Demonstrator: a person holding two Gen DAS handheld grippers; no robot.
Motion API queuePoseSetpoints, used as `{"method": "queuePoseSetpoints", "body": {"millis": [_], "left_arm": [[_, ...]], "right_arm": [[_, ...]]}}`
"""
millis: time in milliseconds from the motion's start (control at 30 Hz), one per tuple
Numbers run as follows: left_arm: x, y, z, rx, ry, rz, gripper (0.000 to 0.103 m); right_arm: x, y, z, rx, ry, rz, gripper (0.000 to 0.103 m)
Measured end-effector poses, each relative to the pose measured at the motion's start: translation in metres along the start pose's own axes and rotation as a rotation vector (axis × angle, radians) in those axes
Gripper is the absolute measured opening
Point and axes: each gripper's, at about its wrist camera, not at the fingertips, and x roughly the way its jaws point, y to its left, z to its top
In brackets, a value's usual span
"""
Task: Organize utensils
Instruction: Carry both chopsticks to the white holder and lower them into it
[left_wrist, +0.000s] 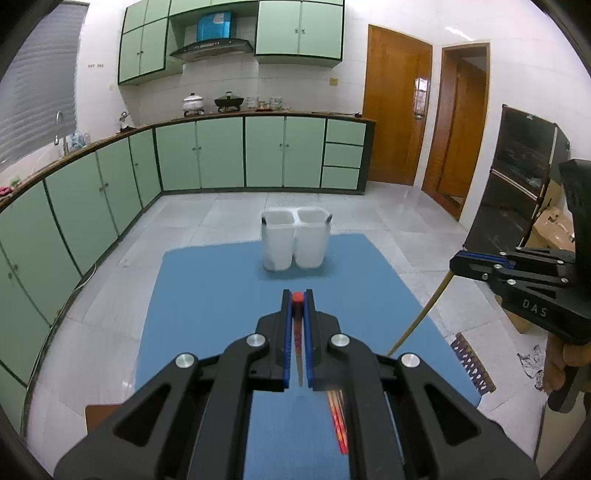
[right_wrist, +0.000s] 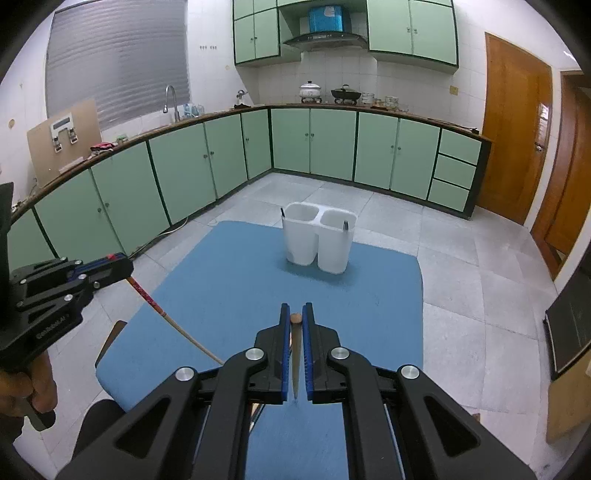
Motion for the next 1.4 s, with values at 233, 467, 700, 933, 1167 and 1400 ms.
{"method": "queuePoseSetpoints", "body": {"millis": [233, 467, 700, 933, 1167, 1400], "left_arm": [[0.017, 0.006, 0.062, -0.010, -0.038, -0.034, 0.005], [0.043, 0.010, 0.131, -0.002, -0.101, 0.002, 0.005], [0.088, 0.022, 0.186, -0.045, -0.163, 0.036, 0.005], [0.149, 0.023, 0.206, -0.037, -0.159, 0.064, 0.005], [0.210, 0.028, 0.178, -0.032, -0.080, 0.065, 0.005], [0.225, 0.039, 0.159, -0.049, -0.042, 0.077, 0.013]], "right_arm": [[0.006, -0.019, 0.060, 0.020, -0.007, -0.009, 0.006], [0.016, -0.041, 0.143, 0.067, -0.078, -0.026, 0.006], [0.044, -0.048, 0.197, 0.064, -0.167, -0.060, 0.006], [0.103, -0.067, 0.215, 0.054, -0.179, -0.112, 0.006], [0.173, -0.090, 0.190, 0.082, -0.082, -0.103, 0.006], [0.191, -0.101, 0.168, 0.111, -0.044, -0.078, 0.023]]}}
